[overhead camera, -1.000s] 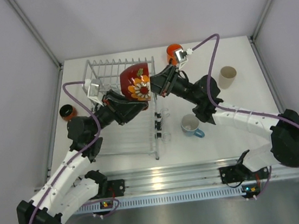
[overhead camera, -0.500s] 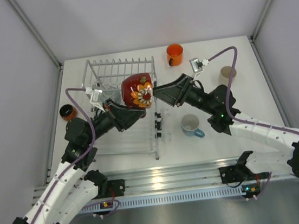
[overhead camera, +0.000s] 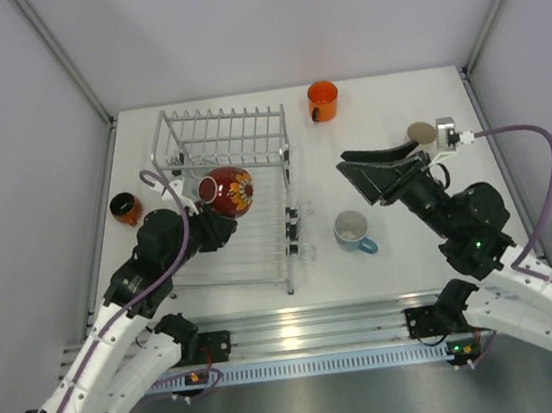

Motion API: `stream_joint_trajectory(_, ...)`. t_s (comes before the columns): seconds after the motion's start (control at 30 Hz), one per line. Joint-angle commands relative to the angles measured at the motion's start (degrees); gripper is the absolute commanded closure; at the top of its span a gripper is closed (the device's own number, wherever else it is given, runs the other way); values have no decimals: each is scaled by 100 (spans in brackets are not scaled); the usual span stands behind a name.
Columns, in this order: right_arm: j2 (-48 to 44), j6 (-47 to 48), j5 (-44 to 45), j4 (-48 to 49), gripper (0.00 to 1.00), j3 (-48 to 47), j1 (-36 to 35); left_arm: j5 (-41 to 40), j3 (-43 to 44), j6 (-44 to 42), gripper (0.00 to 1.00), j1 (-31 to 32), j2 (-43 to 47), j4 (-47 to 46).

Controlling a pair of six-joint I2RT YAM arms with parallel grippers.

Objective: Load the cups into the dish rack

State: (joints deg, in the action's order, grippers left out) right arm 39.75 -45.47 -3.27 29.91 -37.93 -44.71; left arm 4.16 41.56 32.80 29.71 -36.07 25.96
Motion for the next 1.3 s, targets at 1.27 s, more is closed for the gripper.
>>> stream_joint_trajectory(1.27, -1417, 1471, 1654, -2209, 38, -496, 32, -988, 89, 34, 100, 245, -2457, -881)
